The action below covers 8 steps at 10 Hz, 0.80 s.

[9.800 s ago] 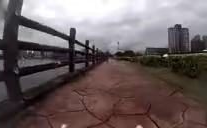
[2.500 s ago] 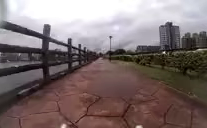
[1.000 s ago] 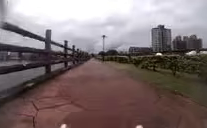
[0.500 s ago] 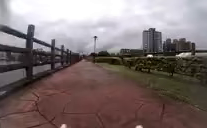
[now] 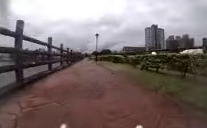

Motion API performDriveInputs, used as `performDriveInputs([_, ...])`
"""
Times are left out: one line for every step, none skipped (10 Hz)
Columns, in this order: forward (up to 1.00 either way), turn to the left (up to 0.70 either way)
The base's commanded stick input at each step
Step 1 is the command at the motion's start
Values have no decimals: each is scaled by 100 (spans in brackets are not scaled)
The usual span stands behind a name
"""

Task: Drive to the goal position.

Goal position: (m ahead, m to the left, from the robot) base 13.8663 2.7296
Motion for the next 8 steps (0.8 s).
performDriveInputs([85,3])
performDriveInputs([85,10])
performDriveInputs([85,26])
performDriveInputs([85,35])
performDriveInputs([85,25])
performDriveInputs([85,7])
performDriveInputs([85,1])
performDriveInputs([85,1])
